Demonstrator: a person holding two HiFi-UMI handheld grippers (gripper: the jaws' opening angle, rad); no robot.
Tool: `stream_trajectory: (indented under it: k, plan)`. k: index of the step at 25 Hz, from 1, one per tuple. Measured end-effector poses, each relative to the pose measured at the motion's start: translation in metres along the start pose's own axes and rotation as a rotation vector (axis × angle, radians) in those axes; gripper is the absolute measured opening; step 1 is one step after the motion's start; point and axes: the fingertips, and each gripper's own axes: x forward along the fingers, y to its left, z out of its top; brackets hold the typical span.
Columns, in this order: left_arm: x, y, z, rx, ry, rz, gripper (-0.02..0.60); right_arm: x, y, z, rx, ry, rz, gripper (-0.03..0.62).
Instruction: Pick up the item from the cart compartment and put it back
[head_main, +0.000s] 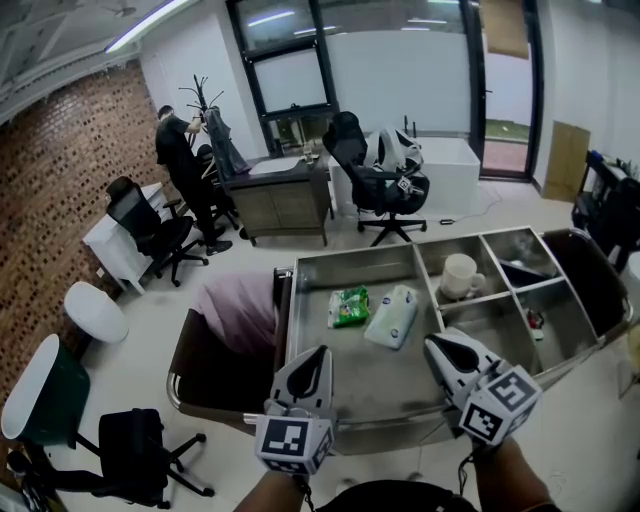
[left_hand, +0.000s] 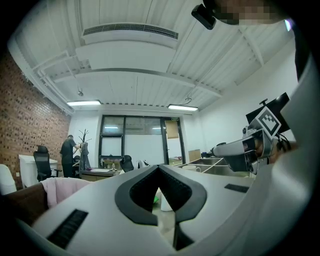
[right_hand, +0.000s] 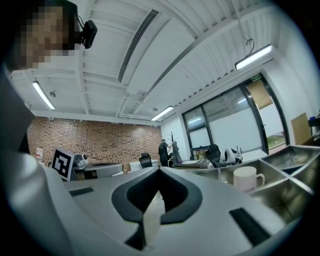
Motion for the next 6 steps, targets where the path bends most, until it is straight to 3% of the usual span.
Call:
stream_trajectory:
  k: [6]
  plan:
    - [-0.0019,0.0021,0.0005,0.001,-0.001,0.002,-0.002,0.0,0.0038,0.0043,-0.014,-0.001,0.002,0.014]
